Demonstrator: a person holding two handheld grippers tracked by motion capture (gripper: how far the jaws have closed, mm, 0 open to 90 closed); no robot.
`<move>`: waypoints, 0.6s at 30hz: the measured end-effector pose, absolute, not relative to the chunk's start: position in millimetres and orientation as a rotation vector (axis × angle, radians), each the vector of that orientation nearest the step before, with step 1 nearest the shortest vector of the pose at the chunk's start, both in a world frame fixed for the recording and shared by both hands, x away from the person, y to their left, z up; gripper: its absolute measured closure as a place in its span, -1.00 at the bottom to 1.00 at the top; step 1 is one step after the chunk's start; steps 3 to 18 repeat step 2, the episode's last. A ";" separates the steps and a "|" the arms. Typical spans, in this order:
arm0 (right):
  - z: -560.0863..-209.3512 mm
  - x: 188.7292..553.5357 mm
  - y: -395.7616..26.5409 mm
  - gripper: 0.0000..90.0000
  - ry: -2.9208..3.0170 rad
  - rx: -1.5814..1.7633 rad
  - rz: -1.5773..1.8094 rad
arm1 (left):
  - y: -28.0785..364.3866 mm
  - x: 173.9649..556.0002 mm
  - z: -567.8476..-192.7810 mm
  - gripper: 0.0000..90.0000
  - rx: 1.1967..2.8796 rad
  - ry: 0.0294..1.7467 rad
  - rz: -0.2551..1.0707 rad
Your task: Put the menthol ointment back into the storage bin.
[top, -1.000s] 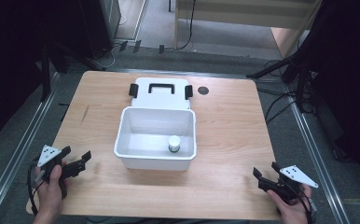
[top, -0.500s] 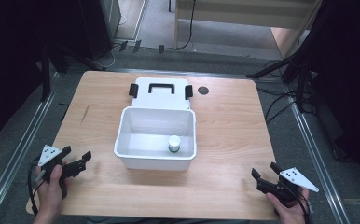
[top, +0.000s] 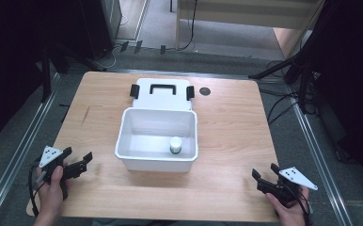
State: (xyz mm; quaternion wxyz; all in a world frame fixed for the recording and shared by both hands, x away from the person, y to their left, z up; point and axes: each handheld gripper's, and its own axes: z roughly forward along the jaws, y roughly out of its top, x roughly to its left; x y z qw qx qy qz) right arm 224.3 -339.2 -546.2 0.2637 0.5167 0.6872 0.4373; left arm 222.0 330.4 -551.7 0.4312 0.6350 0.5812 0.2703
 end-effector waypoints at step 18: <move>-546.3 225.4 -338.7 -0.56 1.864 1.399 1.184 | 330.5 222.0 -551.8 -0.67 1.580 1.449 0.673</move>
